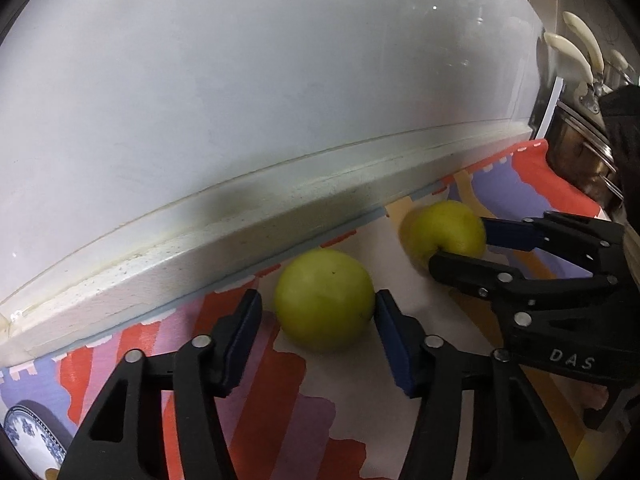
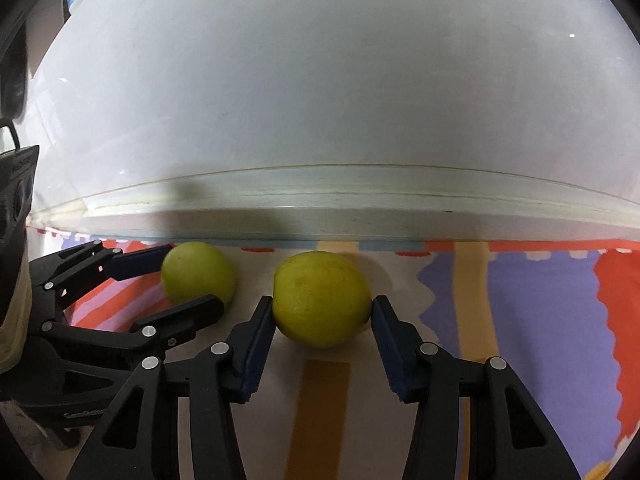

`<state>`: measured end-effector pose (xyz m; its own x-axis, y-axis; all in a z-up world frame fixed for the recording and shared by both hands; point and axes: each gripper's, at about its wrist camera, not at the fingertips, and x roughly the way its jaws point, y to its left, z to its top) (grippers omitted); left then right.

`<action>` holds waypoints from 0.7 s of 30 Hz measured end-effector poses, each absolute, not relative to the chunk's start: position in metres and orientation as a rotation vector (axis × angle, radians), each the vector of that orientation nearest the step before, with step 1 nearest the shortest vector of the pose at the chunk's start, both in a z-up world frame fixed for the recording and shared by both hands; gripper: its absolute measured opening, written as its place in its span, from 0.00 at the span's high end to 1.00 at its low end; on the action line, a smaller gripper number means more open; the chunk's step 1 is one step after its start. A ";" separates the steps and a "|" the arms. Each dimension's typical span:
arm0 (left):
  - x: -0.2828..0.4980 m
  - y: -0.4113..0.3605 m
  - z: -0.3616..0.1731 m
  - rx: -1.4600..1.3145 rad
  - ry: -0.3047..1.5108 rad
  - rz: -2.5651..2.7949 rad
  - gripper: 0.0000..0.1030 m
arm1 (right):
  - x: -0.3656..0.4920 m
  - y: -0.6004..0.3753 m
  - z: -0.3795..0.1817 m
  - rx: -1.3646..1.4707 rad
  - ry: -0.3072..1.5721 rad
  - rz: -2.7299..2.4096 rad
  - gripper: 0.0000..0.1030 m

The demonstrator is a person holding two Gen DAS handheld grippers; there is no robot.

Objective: Organize fruits
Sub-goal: 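Close the left tool on one green apple while the right tool grasps the other, then carry both green apples in the two tools over the plate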

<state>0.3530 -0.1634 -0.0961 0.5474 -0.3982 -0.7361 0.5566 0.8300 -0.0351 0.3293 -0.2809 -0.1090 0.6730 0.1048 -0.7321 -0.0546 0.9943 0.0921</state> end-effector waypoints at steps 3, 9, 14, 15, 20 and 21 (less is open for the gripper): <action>0.351 -0.166 -0.096 0.210 0.813 -0.565 0.52 | 0.323 -0.279 -0.108 0.047 0.828 0.061 0.52; 0.342 -0.166 -0.094 0.211 0.805 -0.550 0.52 | 0.312 -0.276 -0.106 0.043 0.829 0.039 0.52; 0.332 -0.163 -0.085 0.200 0.788 -0.535 0.52 | 0.306 -0.269 -0.101 0.040 0.818 0.036 0.52; 0.330 -0.162 -0.083 0.196 0.780 -0.534 0.52 | 0.304 -0.267 -0.099 0.041 0.815 0.039 0.52; 0.317 -0.155 -0.071 0.168 0.767 -0.525 0.52 | 0.273 -0.284 -0.086 0.037 0.801 0.044 0.52; 0.314 -0.155 -0.070 0.164 0.764 -0.523 0.52 | 0.271 -0.284 -0.083 0.039 0.797 0.046 0.52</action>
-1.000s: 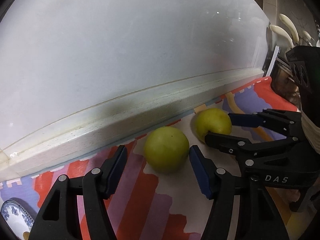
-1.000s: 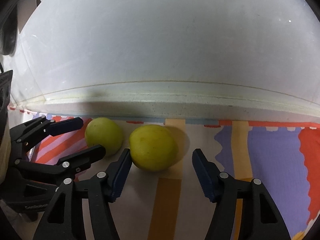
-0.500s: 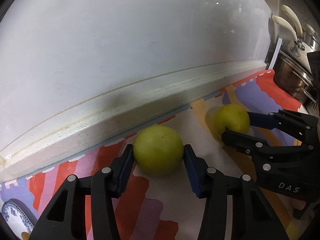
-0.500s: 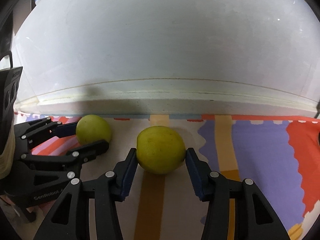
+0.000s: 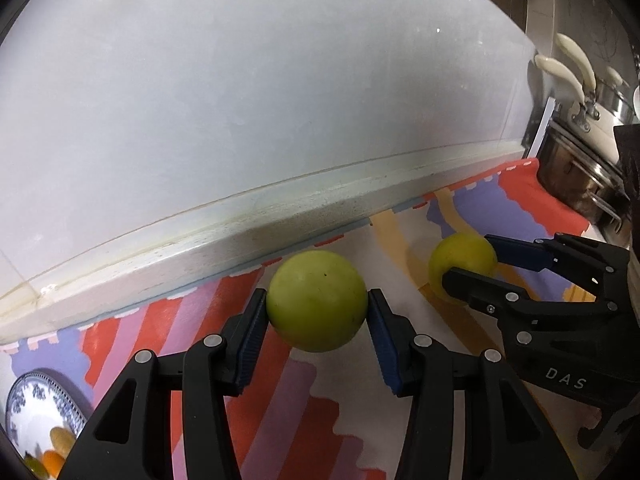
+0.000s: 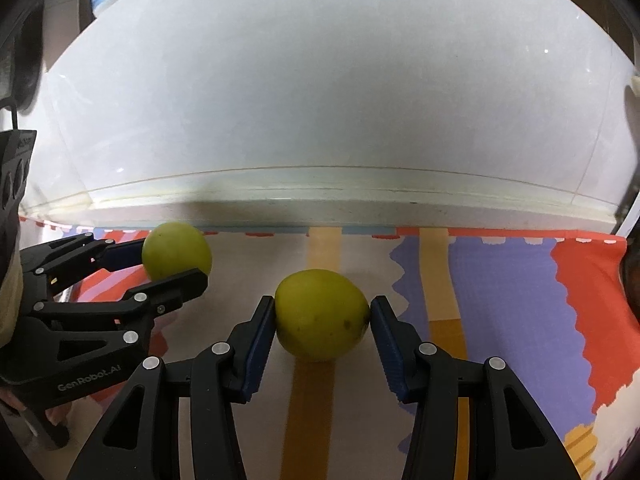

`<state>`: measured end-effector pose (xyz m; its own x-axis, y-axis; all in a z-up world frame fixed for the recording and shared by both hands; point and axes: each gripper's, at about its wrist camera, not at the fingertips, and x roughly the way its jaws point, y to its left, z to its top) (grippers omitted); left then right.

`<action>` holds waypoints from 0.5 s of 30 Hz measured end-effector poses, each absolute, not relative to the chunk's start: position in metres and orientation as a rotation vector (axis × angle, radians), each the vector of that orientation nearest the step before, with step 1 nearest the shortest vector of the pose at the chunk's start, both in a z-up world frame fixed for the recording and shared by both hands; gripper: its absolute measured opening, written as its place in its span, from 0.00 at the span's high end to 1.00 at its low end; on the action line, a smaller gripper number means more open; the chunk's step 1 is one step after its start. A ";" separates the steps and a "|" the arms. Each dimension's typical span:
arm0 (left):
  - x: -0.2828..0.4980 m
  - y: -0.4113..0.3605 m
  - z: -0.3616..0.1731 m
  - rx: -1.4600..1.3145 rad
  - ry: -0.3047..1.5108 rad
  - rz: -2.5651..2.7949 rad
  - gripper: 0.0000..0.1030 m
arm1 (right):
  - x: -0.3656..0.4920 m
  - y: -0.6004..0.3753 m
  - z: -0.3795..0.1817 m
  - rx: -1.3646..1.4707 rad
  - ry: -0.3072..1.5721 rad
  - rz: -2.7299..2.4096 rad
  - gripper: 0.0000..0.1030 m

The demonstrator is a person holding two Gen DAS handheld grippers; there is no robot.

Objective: Organize fruits
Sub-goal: 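Carry both green apples in the two tools over the plate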

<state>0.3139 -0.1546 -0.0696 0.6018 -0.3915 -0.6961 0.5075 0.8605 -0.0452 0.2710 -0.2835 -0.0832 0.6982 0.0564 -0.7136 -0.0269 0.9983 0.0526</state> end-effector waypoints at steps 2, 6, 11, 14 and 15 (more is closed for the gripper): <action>0.308 -0.152 -0.065 0.153 0.762 -0.516 0.52 | 0.266 -0.282 -0.078 0.034 0.790 0.046 0.52; 0.294 -0.146 -0.055 0.133 0.741 -0.503 0.52 | 0.255 -0.281 -0.066 0.030 0.773 0.052 0.52; 0.276 -0.134 -0.039 0.108 0.714 -0.482 0.52 | 0.249 -0.279 -0.045 0.022 0.748 0.073 0.52; 0.264 -0.125 -0.029 0.093 0.695 -0.468 0.52 | 0.251 -0.259 -0.041 0.021 0.732 0.088 0.52; 0.258 -0.121 -0.025 0.087 0.688 -0.462 0.52 | 0.247 -0.255 -0.037 0.020 0.725 0.097 0.52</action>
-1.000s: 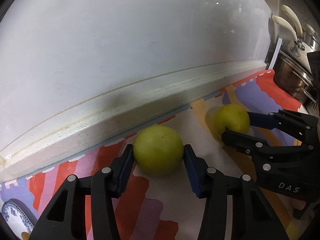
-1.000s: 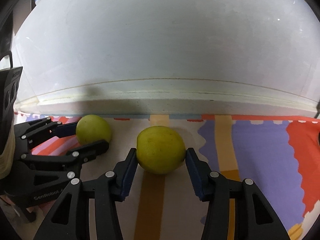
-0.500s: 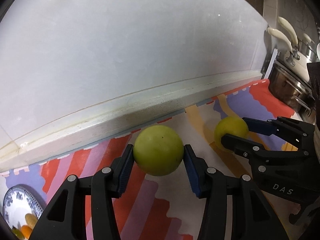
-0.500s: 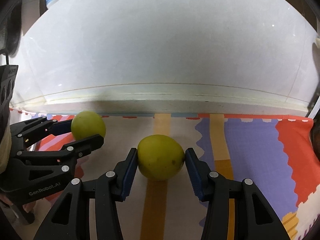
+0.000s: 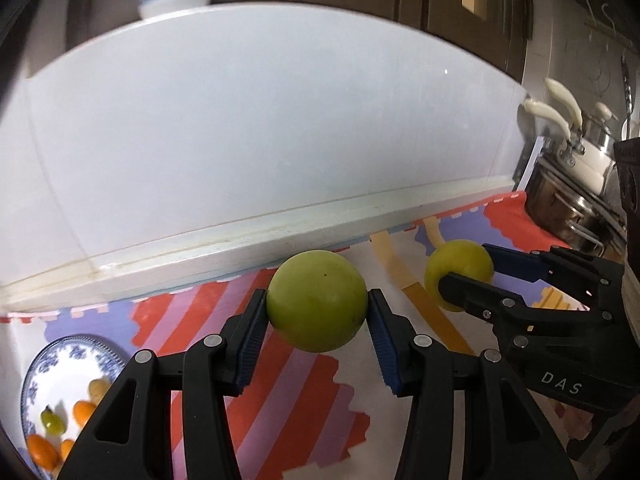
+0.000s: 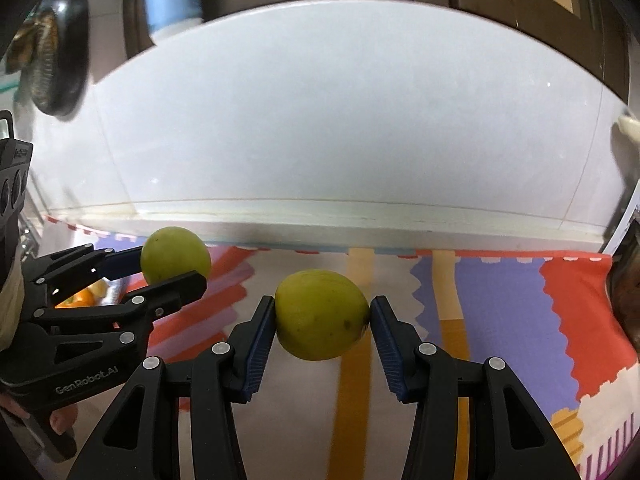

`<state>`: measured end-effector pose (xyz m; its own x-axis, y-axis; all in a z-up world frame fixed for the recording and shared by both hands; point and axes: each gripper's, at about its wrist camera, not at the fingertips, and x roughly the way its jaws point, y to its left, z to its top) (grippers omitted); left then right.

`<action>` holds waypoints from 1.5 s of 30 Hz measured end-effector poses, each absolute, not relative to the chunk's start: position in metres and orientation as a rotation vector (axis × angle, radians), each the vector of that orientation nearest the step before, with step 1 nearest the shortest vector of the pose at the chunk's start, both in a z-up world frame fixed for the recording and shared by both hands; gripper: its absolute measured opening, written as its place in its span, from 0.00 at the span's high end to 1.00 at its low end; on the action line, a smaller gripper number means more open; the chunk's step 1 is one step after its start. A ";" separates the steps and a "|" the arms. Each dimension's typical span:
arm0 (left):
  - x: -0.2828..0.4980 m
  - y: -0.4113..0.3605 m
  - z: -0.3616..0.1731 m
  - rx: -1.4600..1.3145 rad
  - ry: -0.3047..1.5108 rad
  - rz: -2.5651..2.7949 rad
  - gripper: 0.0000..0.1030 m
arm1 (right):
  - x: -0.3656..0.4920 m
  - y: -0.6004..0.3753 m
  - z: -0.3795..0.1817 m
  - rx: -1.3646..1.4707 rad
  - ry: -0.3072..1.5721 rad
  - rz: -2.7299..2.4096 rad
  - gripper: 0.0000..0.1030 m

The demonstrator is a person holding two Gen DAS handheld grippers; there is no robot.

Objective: Organize fruits
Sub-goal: 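Carry both green apples in the two tools over the plate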

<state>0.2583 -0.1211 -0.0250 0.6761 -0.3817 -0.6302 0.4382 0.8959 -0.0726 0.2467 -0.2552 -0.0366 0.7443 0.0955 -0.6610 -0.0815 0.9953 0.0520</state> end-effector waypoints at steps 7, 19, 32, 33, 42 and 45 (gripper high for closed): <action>0.235 -0.095 -0.006 0.051 0.659 -0.426 0.53 | 0.230 -0.234 -0.019 0.013 0.689 0.136 0.52; 0.192 -0.040 0.023 0.017 0.604 -0.329 0.53 | 0.197 -0.189 0.018 -0.003 0.637 0.214 0.52; 0.162 0.024 0.034 0.004 0.582 -0.233 0.53 | 0.180 -0.135 0.032 -0.031 0.607 0.303 0.52; 0.161 0.028 0.034 0.006 0.582 -0.228 0.53 | 0.180 -0.130 0.032 -0.031 0.606 0.309 0.52; 0.163 0.069 0.035 0.013 0.581 -0.180 0.53 | 0.187 -0.088 0.032 -0.049 0.604 0.362 0.52; 0.168 0.080 0.033 0.022 0.588 -0.166 0.53 | 0.194 -0.073 0.030 -0.053 0.609 0.387 0.52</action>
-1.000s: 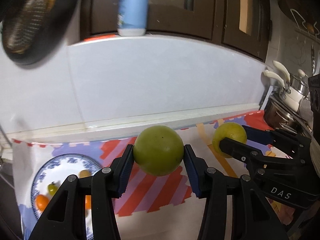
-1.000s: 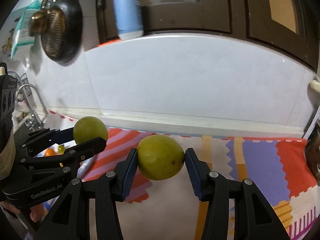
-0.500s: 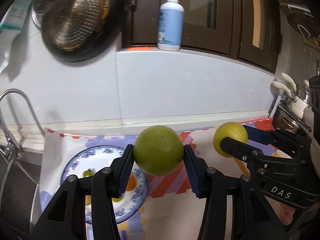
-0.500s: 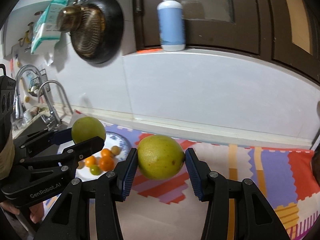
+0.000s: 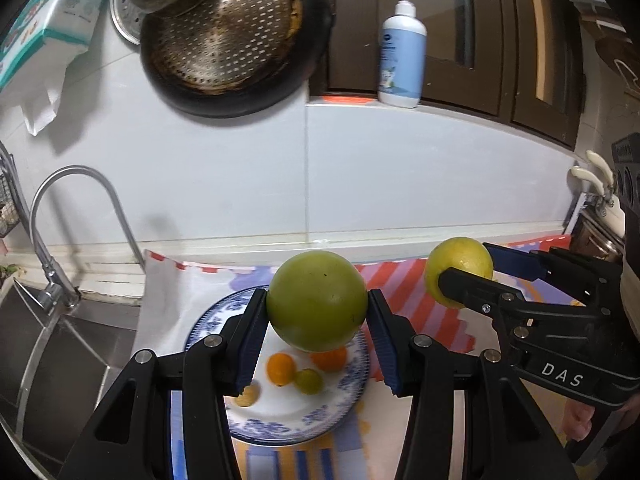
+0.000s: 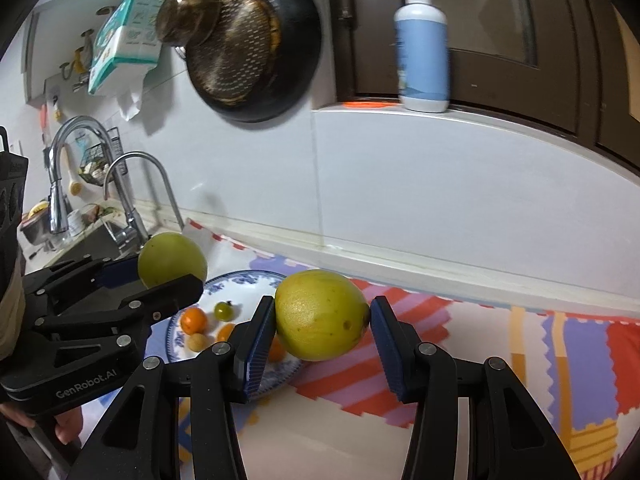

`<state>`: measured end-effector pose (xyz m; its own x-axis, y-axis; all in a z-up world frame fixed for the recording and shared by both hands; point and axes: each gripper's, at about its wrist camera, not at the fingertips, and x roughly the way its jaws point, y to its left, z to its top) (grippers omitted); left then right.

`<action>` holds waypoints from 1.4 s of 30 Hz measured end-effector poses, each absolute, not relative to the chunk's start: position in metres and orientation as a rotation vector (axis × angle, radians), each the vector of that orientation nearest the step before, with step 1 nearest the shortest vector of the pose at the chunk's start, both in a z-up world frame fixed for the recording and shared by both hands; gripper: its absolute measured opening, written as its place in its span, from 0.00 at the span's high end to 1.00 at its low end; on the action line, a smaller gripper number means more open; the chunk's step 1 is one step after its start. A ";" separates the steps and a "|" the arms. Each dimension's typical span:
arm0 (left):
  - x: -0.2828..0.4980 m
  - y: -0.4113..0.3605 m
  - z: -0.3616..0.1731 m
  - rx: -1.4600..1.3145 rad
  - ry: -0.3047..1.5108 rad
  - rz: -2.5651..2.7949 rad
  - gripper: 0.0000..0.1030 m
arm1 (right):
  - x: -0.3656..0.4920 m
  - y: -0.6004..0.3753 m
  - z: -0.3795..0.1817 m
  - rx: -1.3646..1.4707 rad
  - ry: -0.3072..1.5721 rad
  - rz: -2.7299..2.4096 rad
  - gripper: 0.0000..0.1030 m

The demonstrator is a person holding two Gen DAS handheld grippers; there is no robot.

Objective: Organize fruits
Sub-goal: 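Carry both green apples in the two tools over the plate, then lower both green apples onto the plate and open both tools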

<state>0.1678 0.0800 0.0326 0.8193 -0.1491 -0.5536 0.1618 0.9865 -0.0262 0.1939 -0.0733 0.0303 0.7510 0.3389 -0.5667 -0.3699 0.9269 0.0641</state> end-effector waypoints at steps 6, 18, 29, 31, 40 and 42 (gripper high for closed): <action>0.181 0.104 0.023 0.023 0.608 -0.124 0.53 | 0.213 -0.047 0.021 -0.065 0.632 0.421 0.52; 0.219 0.143 -0.014 0.024 0.704 -0.074 0.53 | 0.261 0.000 -0.014 -0.128 0.706 0.494 0.52; 0.247 0.165 -0.055 0.021 0.809 -0.060 0.53 | 0.303 0.032 -0.057 -0.152 0.802 0.536 0.52; 0.251 0.168 -0.063 0.016 0.825 -0.063 0.53 | 0.308 0.038 -0.064 -0.160 0.813 0.542 0.52; 0.260 0.175 -0.075 0.018 0.847 -0.071 0.53 | 0.332 0.060 -0.088 -0.183 0.872 0.567 0.52; 0.261 0.175 -0.076 0.026 0.849 -0.073 0.53 | 0.337 0.063 -0.093 -0.186 0.887 0.564 0.52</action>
<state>0.2607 0.1750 -0.0758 0.6586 -0.0540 -0.7506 0.0746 0.9972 -0.0064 0.3367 0.0630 -0.0930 0.4980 0.3877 -0.7757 -0.5379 0.8397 0.0744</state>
